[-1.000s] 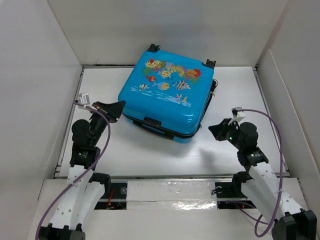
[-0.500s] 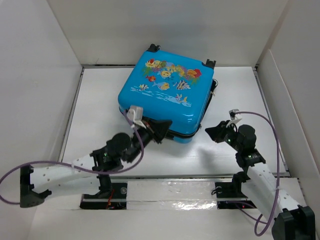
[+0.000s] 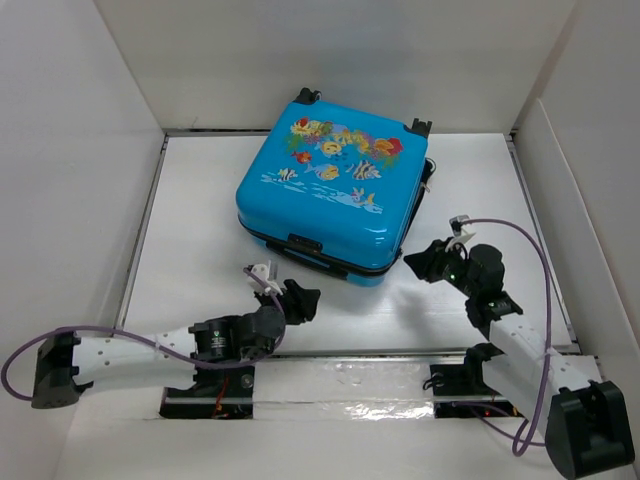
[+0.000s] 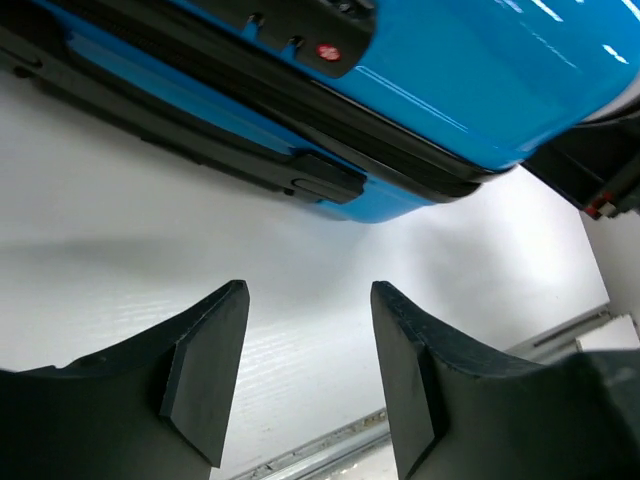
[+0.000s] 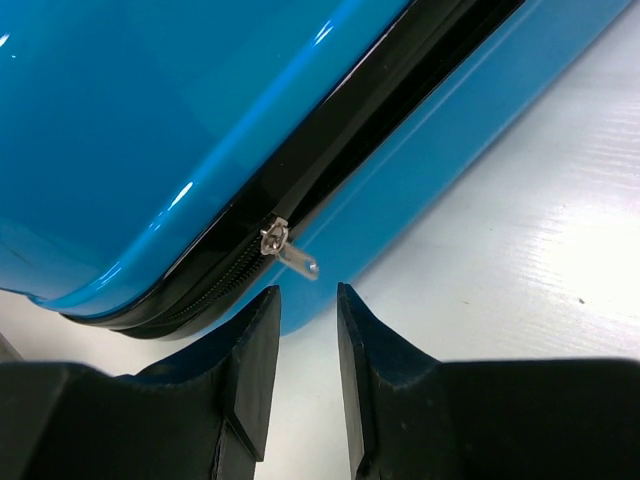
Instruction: Pack the luggage
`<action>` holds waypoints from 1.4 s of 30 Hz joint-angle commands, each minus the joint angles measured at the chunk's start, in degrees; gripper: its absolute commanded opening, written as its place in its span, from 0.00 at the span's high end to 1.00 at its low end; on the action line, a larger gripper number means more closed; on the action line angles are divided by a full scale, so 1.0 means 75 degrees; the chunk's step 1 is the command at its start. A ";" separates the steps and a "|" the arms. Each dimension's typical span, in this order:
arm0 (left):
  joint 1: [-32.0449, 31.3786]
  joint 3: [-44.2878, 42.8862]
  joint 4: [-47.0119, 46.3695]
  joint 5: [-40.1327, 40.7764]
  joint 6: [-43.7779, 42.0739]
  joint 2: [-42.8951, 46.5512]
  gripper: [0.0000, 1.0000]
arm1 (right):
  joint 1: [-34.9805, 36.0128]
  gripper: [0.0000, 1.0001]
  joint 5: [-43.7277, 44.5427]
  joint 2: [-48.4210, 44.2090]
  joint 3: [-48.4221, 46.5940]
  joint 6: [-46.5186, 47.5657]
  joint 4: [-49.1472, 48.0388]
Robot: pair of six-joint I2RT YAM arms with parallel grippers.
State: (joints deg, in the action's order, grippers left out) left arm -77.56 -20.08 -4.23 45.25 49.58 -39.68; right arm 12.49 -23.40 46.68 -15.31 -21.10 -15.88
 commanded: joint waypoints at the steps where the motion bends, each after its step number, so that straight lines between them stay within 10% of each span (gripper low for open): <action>1: 0.0203 -0.0171 -0.0198 0.0084 0.0619 -0.0460 0.49 | 0.0116 0.64 -0.0068 0.0268 -0.0138 0.0247 -0.0719; 17: 0.2161 0.0005 -0.1977 -0.2036 -0.0154 -0.1552 0.49 | 0.0771 0.55 0.0494 0.0737 -0.0220 0.0598 -0.1187; 42: 0.2490 -0.0171 -0.2811 -0.2647 -0.0423 -0.2619 0.50 | 0.1194 0.65 0.1303 0.1476 -0.0150 0.1747 -0.2769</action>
State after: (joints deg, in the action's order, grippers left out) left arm -59.13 -20.08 -21.93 25.54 47.48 -58.35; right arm 20.78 -13.54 57.98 -15.99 -9.67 -27.00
